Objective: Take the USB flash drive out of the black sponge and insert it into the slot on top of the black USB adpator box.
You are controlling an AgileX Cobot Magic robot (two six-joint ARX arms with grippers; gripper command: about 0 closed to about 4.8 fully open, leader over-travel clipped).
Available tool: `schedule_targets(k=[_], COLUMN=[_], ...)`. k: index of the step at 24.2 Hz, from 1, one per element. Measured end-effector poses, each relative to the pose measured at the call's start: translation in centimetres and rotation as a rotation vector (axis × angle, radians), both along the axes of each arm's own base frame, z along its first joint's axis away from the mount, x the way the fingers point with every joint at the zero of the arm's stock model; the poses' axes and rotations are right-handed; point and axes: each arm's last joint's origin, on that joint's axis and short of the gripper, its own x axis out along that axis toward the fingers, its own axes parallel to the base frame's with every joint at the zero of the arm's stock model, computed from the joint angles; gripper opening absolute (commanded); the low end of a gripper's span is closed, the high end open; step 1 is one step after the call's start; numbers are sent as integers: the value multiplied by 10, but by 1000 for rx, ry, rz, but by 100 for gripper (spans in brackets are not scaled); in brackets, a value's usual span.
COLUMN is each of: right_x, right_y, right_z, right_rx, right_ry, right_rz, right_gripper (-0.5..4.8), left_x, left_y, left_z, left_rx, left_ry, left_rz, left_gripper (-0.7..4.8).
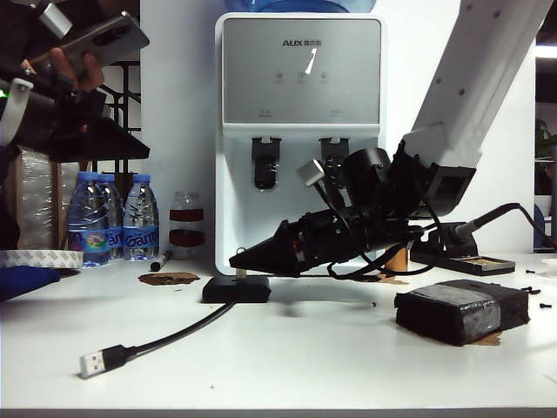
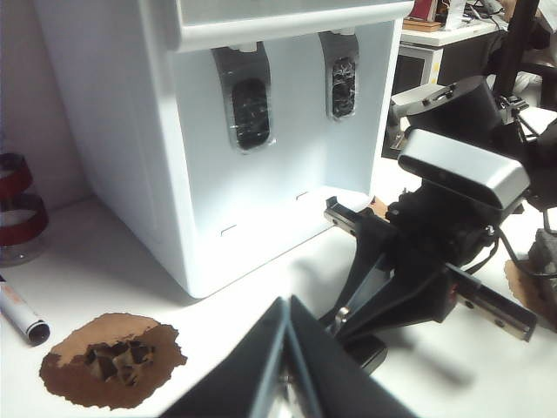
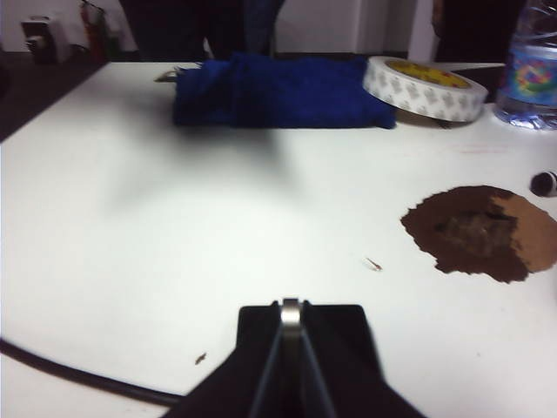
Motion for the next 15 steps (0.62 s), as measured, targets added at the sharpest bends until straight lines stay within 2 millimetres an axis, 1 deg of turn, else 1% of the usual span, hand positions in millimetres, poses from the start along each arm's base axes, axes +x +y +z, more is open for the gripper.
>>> schedule_targets(k=[4, 9, 11, 15], right_x=[1, 7, 10, 12], right_y=[0, 3, 4, 5], right_z=[-1, -5, -10, -8], right_rx=[2, 12, 11, 14], right_ry=[-10, -17, 9, 34], right_rz=[9, 16, 18, 18], right_gripper=[-4, -4, -4, -4], left_x=[0, 0, 0, 0], left_y=[0, 0, 0, 0], left_z=[0, 0, 0, 0], left_rx=[0, 0, 0, 0], left_ry=[0, 1, 0, 0], left_rz=[0, 0, 1, 1], left_gripper=[-4, -4, -4, -4])
